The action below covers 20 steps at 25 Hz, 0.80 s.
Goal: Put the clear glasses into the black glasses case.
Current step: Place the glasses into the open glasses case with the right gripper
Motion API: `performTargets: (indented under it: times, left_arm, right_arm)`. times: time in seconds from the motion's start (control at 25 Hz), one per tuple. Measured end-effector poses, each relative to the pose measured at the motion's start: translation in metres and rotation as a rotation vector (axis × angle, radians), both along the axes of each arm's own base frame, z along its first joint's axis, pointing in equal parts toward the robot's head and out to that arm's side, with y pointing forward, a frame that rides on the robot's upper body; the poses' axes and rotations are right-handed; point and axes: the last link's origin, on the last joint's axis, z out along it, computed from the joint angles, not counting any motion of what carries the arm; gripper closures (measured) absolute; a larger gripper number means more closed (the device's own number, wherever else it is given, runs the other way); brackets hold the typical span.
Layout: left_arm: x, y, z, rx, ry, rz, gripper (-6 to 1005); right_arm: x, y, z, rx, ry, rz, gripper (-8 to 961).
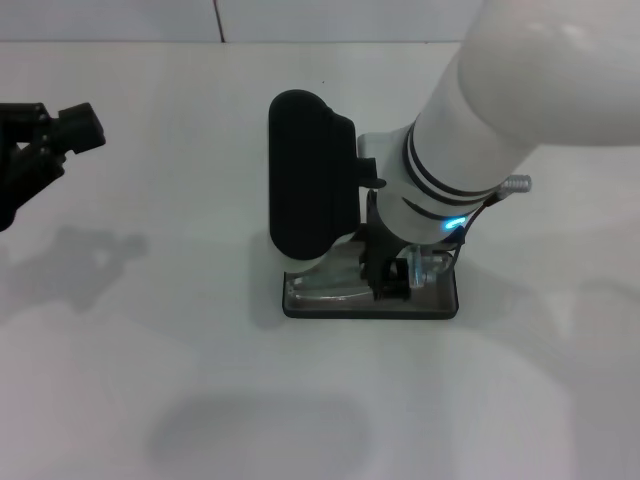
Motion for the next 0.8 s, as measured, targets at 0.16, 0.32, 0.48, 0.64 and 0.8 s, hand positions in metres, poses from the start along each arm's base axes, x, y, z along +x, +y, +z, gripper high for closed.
performTargets:
  times: [0.16, 0.32, 0.48, 0.64, 0.8]
  left_arm:
    - [-0.0007, -0.0007, -0.0021, -0.008, 0.006, 0.003, 944]
    - [-0.0013, -0.0014, -0.0038, -0.014, 0.009, 0.006, 944]
    - [-0.0018, -0.0019, -0.0045, -0.016, 0.011, 0.008, 944]
    - [-0.0032, -0.0029, -0.0055, -0.019, 0.007, 0.014, 943]
    - [-0.0045, -0.0039, -0.0071, -0.016, 0.003, 0.016, 943]
  right_arm:
    - [0.0015, -0.0015, -0.0023, 0.005, 0.001, -0.006, 890]
    - [0.0016, -0.0017, -0.0028, 0.013, 0.006, -0.017, 891]
    - [0.0017, -0.0014, -0.0026, 0.023, 0.009, -0.029, 891]
    - [0.0026, -0.0009, -0.0021, 0.033, 0.008, -0.038, 891]
    - [0.0047, -0.0013, -0.0017, 0.035, 0.008, -0.046, 891]
